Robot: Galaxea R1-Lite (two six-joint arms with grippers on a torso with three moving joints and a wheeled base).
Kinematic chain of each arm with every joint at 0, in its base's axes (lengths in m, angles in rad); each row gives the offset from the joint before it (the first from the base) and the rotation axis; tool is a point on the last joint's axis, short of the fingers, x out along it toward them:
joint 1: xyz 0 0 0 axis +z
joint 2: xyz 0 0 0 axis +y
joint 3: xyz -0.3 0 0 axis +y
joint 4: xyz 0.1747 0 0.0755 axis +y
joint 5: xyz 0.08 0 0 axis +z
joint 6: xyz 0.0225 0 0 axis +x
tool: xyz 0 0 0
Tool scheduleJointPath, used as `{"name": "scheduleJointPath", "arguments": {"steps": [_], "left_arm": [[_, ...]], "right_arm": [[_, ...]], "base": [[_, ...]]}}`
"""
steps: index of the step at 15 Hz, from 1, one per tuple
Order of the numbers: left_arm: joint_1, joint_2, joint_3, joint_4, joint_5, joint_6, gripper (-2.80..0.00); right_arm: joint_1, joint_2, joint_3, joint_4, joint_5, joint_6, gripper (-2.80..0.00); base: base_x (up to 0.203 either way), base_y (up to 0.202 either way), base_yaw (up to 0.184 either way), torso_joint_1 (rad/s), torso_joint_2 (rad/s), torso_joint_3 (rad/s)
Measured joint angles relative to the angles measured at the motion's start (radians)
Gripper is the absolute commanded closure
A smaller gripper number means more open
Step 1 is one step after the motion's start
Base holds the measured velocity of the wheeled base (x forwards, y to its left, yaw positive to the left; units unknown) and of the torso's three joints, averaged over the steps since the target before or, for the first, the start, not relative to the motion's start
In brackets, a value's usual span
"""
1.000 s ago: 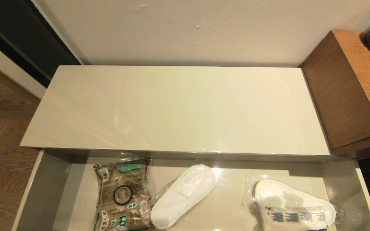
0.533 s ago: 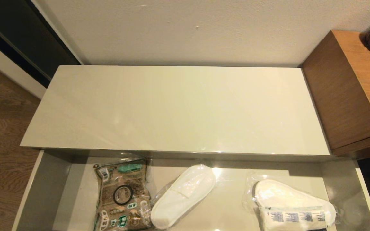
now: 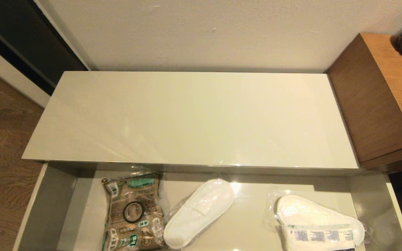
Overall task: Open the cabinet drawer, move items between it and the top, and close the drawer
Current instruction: Close the drawer
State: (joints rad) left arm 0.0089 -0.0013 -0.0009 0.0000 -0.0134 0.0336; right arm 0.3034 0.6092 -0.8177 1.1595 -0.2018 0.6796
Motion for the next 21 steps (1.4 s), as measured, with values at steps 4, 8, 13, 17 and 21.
{"name": "scheduleJointPath", "arguments": {"steps": [4,8,13,17,21], "left_arm": [[0.0,0.0,0.0,0.0,0.0,0.0,0.0],[0.0,0.0,0.0,0.0,0.0,0.0,0.0],[0.0,0.0,0.0,0.0,0.0,0.0,0.0],[0.0,0.0,0.0,0.0,0.0,0.0,0.0],[0.0,0.0,0.0,0.0,-0.001,0.0,0.0]], "right_arm": [[-0.001,-0.009,0.227,-0.14,0.067,0.001,0.0],[-0.001,-0.003,0.384,-0.211,0.131,0.013,0.0],[-0.001,0.022,0.381,-0.195,0.148,0.147,0.0],[-0.001,0.107,0.32,-0.156,0.162,0.148,0.0],[0.0,0.331,0.273,-0.409,0.149,0.101,0.0]], "base": [[0.0,0.0,0.0,0.0,0.0,0.0],[0.0,0.0,0.0,0.0,0.0,0.0],[0.0,0.0,0.0,0.0,0.0,0.0],[0.0,0.0,0.0,0.0,0.0,0.0],[0.0,0.0,0.0,0.0,0.0,0.0]]}}
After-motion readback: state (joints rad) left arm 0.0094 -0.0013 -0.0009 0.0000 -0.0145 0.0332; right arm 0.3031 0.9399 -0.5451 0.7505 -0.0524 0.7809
